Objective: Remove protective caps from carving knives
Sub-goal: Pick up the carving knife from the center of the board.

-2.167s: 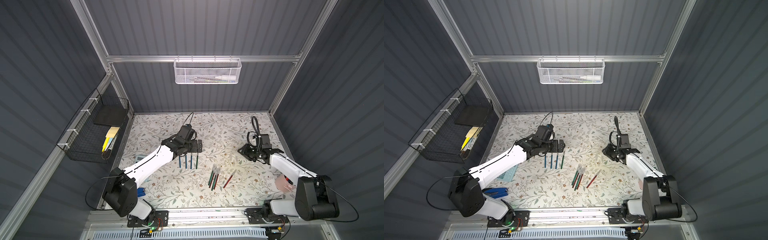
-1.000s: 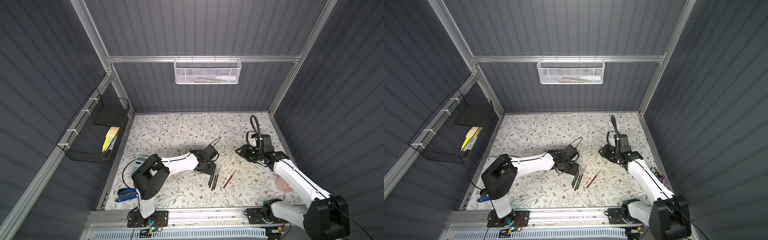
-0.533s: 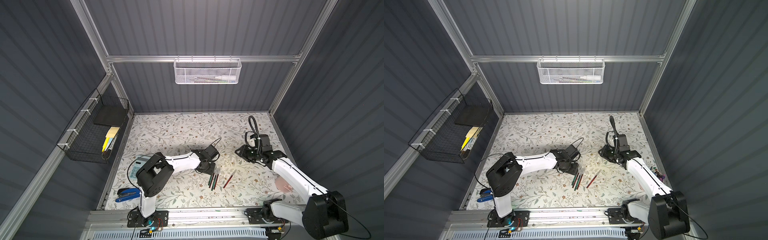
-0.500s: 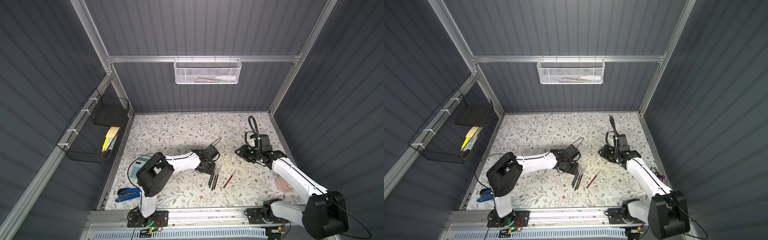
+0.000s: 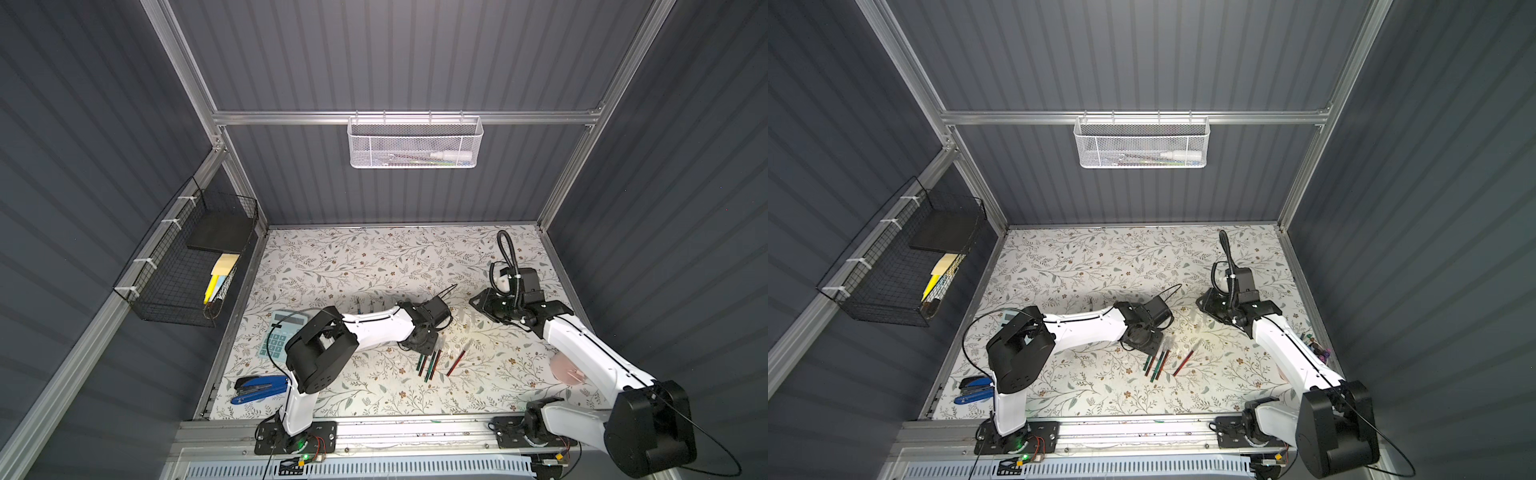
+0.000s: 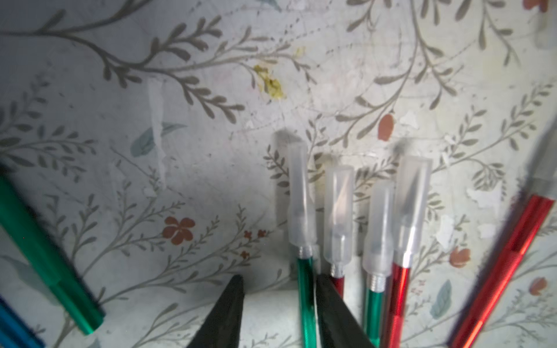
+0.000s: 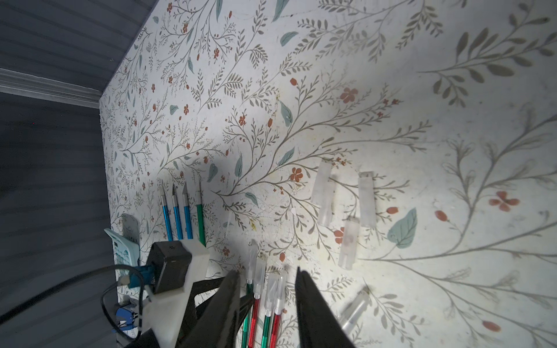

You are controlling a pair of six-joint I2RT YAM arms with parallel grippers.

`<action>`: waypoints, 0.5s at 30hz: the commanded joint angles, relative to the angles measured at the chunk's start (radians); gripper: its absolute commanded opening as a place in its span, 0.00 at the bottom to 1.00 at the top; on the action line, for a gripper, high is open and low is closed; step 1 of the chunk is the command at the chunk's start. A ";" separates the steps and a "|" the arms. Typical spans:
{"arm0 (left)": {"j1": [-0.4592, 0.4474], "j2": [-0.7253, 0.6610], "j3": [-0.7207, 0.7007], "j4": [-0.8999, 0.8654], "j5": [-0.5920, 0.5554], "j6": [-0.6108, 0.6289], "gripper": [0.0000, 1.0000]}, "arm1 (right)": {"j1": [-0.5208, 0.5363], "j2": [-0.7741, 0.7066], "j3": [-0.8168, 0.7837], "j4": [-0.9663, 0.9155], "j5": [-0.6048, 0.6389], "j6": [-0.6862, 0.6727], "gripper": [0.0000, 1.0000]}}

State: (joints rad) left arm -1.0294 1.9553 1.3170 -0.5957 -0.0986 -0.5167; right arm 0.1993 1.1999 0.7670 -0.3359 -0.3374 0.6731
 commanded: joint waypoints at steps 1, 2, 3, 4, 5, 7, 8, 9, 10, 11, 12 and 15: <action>-0.016 0.041 0.002 -0.095 -0.032 -0.007 0.41 | 0.003 0.007 0.005 0.018 -0.009 0.005 0.34; -0.019 0.043 0.002 -0.104 -0.038 -0.012 0.40 | 0.003 0.032 0.005 0.019 -0.009 0.005 0.34; -0.024 0.046 0.003 -0.111 -0.042 -0.013 0.40 | 0.003 0.036 0.003 0.020 -0.010 0.005 0.34; -0.027 0.047 0.002 -0.114 -0.041 -0.013 0.40 | 0.003 0.036 0.002 0.021 -0.009 0.005 0.34; -0.029 0.047 -0.002 -0.115 -0.041 -0.013 0.37 | 0.004 0.036 0.000 0.022 -0.008 0.006 0.34; -0.031 0.047 -0.009 -0.110 -0.034 -0.011 0.28 | 0.003 0.035 -0.004 0.025 -0.007 0.005 0.34; -0.031 0.048 -0.011 -0.108 -0.032 -0.012 0.24 | 0.003 0.036 -0.005 0.026 -0.006 0.005 0.34; -0.031 0.049 -0.015 -0.106 -0.035 -0.009 0.16 | 0.003 0.036 -0.006 0.026 -0.006 0.005 0.34; -0.031 0.051 -0.015 -0.104 -0.037 -0.007 0.10 | 0.003 0.037 -0.005 0.025 -0.008 0.004 0.34; -0.031 0.050 -0.015 -0.103 -0.041 -0.007 0.05 | 0.004 0.036 -0.005 0.023 -0.007 0.003 0.34; -0.031 0.049 -0.014 -0.099 -0.044 -0.006 0.04 | 0.003 0.033 -0.004 0.024 -0.005 0.003 0.34; -0.031 0.044 -0.007 -0.095 -0.048 -0.001 0.03 | 0.004 0.033 -0.005 0.022 -0.004 0.003 0.34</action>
State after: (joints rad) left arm -1.0534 1.9572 1.3205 -0.6472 -0.1432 -0.5240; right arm 0.1993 1.2362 0.7666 -0.3157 -0.3405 0.6731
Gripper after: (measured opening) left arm 0.088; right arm 0.341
